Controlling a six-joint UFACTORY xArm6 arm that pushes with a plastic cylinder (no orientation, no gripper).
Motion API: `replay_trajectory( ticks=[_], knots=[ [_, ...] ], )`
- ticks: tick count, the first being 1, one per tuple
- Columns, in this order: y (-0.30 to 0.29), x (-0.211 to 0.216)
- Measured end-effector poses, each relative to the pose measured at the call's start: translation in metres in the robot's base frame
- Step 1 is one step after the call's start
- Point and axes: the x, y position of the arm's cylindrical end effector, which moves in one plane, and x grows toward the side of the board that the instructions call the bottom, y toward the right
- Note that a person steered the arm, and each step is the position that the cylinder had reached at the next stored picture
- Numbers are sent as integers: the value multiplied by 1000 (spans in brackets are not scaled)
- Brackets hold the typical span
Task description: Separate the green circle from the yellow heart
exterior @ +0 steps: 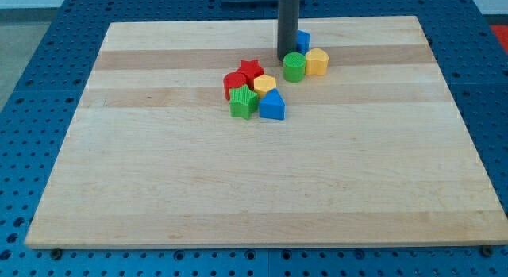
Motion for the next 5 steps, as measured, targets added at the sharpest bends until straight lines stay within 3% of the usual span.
replay_trajectory(
  ticks=[5],
  knots=[
    [30, 8]
  ],
)
